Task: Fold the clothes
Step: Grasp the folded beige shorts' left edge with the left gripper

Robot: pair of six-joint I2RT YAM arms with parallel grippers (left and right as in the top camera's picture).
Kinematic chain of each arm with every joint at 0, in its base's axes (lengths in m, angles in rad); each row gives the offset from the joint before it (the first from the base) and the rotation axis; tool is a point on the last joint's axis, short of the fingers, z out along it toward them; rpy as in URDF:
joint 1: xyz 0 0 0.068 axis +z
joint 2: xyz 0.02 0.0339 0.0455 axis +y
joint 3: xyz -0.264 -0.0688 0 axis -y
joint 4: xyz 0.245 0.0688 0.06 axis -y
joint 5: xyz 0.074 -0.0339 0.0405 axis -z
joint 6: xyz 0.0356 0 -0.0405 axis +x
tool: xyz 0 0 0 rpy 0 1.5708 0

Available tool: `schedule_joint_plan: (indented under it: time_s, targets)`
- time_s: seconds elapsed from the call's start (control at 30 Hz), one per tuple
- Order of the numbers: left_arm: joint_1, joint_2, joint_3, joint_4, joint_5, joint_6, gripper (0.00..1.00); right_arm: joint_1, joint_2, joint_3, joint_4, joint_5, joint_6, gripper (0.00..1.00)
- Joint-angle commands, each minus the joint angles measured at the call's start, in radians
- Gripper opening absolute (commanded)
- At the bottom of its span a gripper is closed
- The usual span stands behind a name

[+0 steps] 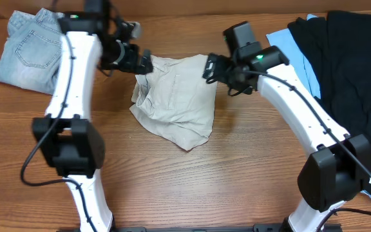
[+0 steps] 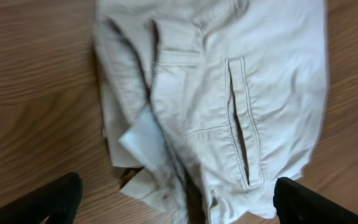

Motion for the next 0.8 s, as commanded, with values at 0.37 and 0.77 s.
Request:
schedule_joint_plan:
  time_s: [0.37, 0.77]
  targets:
    - [-0.085, 0.282, -0.004, -0.052, -0.319, -0.064, 1.00, -0.101, -0.017, -0.005, -0.030, 0.020, -0.008, 1.00]
    - [-0.086, 0.342, -0.011, 0.036, -0.344, -0.049, 0.81, -0.101, -0.017, -0.005, -0.015, 0.020, -0.007, 1.00]
